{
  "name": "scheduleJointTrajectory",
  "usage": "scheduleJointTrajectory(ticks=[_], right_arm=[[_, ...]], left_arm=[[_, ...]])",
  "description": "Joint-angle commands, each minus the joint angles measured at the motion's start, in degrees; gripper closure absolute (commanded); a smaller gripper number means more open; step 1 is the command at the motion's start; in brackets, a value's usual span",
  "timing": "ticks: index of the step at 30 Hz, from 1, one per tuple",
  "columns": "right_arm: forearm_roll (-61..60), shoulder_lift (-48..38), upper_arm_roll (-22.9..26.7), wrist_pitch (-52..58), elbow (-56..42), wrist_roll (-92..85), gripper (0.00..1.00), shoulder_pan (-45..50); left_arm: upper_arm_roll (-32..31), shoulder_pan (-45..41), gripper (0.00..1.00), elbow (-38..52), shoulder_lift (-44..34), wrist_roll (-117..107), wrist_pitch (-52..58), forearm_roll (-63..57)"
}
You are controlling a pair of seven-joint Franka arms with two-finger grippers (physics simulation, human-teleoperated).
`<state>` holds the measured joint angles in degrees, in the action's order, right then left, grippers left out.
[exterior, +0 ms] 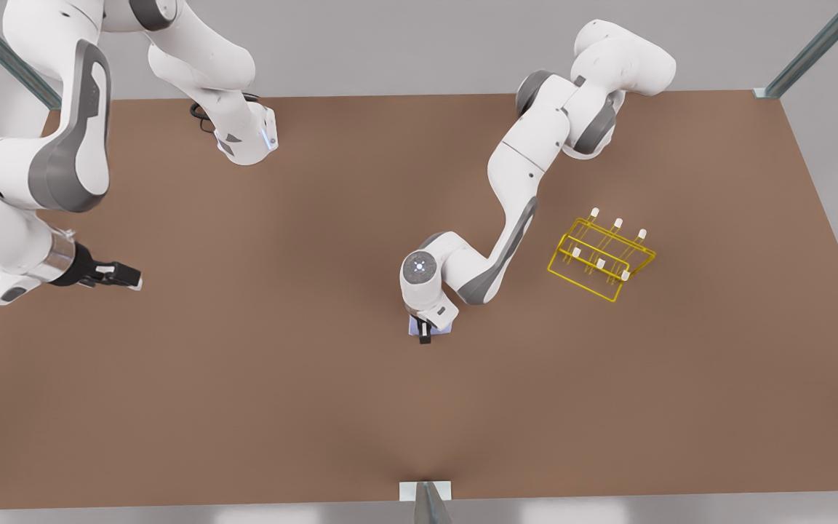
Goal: Place the cup on the cup holder
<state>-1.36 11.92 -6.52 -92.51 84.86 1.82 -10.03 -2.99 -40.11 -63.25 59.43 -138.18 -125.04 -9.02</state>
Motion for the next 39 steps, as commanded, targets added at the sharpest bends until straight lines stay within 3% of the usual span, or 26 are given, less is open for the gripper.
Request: scheduleJointTrajectory(ticks=[1,7,13,19,21,29,32,39], right_arm=[[-0.4,0.0,0.0,-1.2,0.0,0.5,0.0,0.0],[-0.2,-0.1,0.1,-1.2,0.0,0.4,0.0,0.1],[-0.3,-0.1,0.1,-1.2,0.0,0.4,0.0,0.1],[-0.3,-0.1,0.1,-1.2,0.0,0.4,0.0,0.0],[-0.3,-0.1,0.1,-1.2,0.1,0.4,0.0,0.0],[-0.3,-0.1,0.1,-1.2,0.1,0.3,0.0,-0.1],[-0.3,-0.1,0.1,-1.2,0.0,0.3,0.0,0.0],[-0.4,-0.1,0.1,-1.2,0.0,0.4,0.0,-0.1]], left_arm=[[-0.2,0.3,0.25,0.1,-2.0,0.1,0.8,-0.2],[2.2,2.5,0.24,0.0,-8.7,0.4,5.3,-1.3],[3.2,2.5,0.24,0.1,-9.3,2.0,23.5,-22.0],[5.5,2.7,0.24,-0.8,-10.2,17.9,41.7,-39.9],[6.1,2.7,0.24,-6.6,-10.1,19.2,43.1,-45.8],[11.8,2.9,0.24,-13.0,-9.6,22.2,50.2,-57.6],[13.9,3.1,0.24,-17.7,-9.7,20.8,49.8,-58.4],[14.0,-0.6,0.24,-18.4,-12.3,20.8,54.4,-57.5]])
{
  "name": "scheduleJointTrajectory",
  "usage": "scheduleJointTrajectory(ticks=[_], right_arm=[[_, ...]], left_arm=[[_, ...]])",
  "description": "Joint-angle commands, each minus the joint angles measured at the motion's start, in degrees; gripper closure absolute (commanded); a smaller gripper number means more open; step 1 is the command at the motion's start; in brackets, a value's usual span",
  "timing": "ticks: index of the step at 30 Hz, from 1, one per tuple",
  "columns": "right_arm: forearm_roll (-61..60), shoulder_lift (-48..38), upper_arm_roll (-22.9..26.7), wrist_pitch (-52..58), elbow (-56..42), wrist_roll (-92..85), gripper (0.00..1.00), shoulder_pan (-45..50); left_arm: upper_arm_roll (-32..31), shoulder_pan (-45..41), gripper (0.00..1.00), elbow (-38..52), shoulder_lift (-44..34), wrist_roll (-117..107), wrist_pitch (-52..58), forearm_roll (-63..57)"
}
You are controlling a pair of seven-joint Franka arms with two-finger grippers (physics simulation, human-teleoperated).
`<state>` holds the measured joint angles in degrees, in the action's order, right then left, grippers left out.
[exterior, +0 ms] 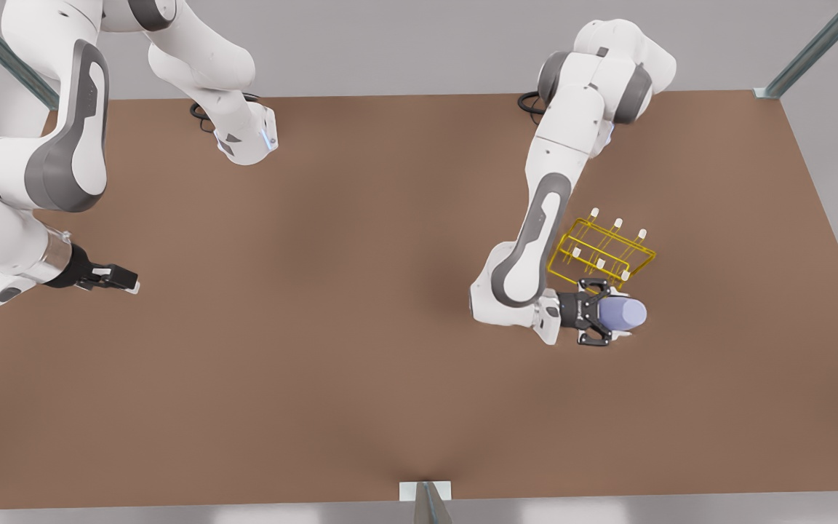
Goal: Place the cup on the cup holder
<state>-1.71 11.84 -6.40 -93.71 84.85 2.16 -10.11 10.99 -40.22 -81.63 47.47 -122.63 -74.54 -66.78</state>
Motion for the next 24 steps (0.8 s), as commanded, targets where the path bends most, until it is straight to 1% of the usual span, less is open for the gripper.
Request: scheduleJointTrajectory(ticks=[1,2,3,5,9,11,20,24], right_arm=[[-0.1,-0.1,0.0,0.0,0.0,-0.1,0.0,0.0],[-0.1,-0.1,0.0,0.0,0.0,0.0,0.0,0.0],[-0.1,-0.1,0.1,0.0,0.0,-0.1,0.0,-0.1],[-0.1,0.0,0.1,0.0,0.0,-0.1,0.0,-0.1],[-0.1,0.0,0.2,0.0,0.0,-0.1,0.0,0.0],[-0.1,0.0,0.2,0.0,0.0,0.0,0.0,-0.1],[0.1,-0.1,0.2,-1.7,0.0,0.0,0.0,0.0],[0.1,-0.2,0.2,-1.7,0.0,0.0,0.0,-0.1]], left_arm=[[0.0,-2.4,0.24,0.0,-0.4,5.2,4.9,2.2],[-0.1,-2.9,0.24,0.1,-0.4,5.1,6.2,2.6],[-0.2,-5.2,0.24,-0.1,-1.0,4.2,7.7,5.4],[-0.1,-7.2,0.24,-0.2,-1.1,1.9,8.1,8.6],[-0.3,-9.3,0.24,-1.5,-1.6,-0.2,9.3,10.3],[-0.2,-9.3,0.24,-8.2,-5.9,-2.2,8.4,10.2],[-0.1,-9.5,0.24,-13.3,-5.8,-7.3,7.5,9.9],[0.0,-9.4,0.24,-17.2,-6.5,-11.4,5.5,9.5]])
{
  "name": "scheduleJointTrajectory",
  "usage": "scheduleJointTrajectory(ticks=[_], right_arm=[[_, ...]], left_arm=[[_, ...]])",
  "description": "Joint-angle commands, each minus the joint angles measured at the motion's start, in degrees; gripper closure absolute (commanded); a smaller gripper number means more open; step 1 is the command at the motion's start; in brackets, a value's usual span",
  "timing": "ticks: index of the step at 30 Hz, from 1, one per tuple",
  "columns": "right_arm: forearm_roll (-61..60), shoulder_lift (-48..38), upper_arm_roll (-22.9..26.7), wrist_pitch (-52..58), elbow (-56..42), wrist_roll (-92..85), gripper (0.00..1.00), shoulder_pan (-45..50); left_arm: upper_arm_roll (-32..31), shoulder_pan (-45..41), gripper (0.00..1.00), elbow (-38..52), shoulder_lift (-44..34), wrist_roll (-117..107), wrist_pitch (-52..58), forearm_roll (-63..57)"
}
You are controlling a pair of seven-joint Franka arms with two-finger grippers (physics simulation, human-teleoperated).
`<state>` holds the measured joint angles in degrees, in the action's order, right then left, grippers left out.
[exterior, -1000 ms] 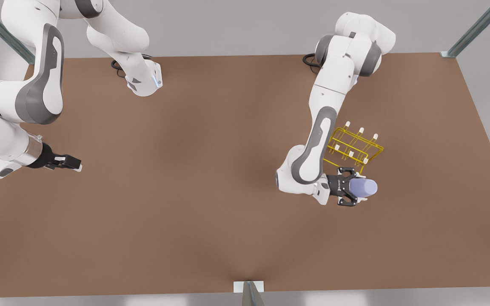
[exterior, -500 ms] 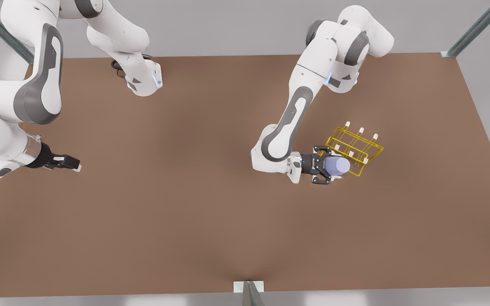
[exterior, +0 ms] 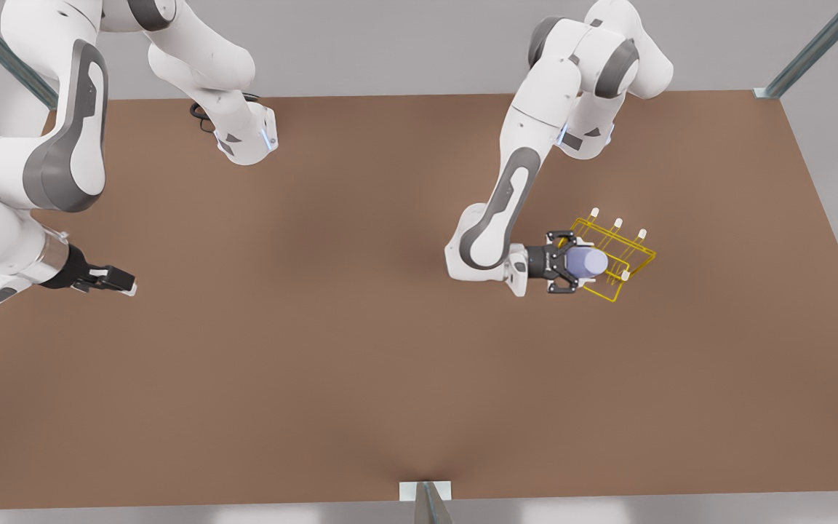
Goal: Place the cup on the cup holder
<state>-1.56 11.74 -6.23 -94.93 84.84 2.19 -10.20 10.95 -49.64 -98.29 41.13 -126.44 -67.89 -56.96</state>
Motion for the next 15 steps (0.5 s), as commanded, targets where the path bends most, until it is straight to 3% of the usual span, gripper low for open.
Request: scheduleJointTrajectory(ticks=[1,15], right_arm=[[0.0,-0.1,0.0,-0.3,0.0,0.0,0.0,0.0],[0.0,-0.3,0.0,-0.2,-0.1,0.1,0.0,0.1]], left_arm=[[0.0,0.0,0.24,-1.1,-0.2,-8.3,-1.3,-0.3],[-0.5,-2.6,0.24,-9.2,-2.9,-14.0,-2.1,0.4]])
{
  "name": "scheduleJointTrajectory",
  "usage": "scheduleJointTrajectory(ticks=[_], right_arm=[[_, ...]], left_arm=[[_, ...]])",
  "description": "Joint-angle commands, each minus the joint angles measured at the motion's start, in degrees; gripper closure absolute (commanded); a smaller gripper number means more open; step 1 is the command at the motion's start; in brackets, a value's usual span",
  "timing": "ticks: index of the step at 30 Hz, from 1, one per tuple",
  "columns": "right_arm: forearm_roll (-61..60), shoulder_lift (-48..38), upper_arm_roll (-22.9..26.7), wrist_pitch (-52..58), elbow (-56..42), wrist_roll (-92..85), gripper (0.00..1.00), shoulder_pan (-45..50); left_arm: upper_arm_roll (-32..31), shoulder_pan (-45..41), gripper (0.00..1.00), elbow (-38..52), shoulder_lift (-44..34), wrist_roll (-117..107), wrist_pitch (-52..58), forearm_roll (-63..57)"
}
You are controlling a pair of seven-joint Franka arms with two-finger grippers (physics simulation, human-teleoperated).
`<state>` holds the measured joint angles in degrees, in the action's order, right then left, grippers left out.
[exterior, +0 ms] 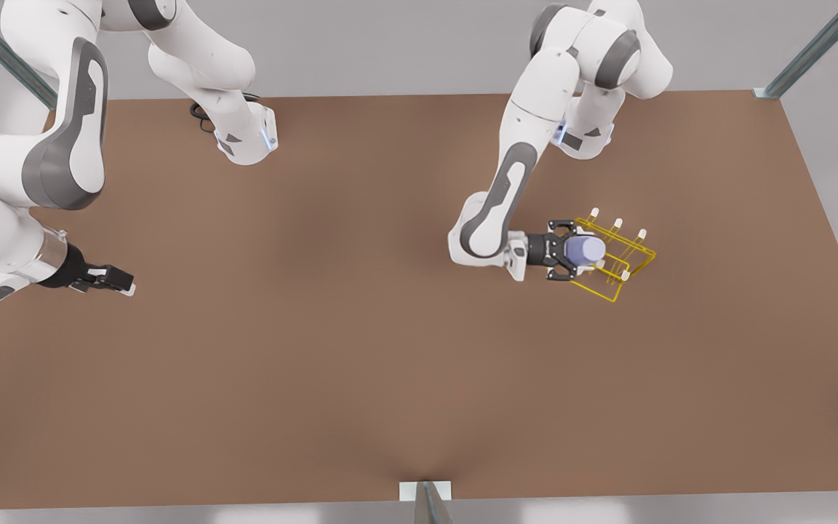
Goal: Place the cup on the cup holder
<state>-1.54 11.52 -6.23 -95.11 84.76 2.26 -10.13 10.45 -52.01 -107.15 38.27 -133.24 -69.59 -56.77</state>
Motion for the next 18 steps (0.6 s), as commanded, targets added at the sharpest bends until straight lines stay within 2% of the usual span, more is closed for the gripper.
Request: scheduleJointTrajectory(ticks=[1,18], right_arm=[[0.0,-0.1,0.0,0.0,0.0,0.0,0.0,0.0],[0.0,0.0,0.1,-0.1,0.0,-0.1,0.0,-0.1]], left_arm=[[0.0,-0.2,0.24,-0.8,0.0,-7.7,-0.5,0.2],[0.2,0.4,0.24,-4.6,0.0,-11.1,-2.8,-0.1]])
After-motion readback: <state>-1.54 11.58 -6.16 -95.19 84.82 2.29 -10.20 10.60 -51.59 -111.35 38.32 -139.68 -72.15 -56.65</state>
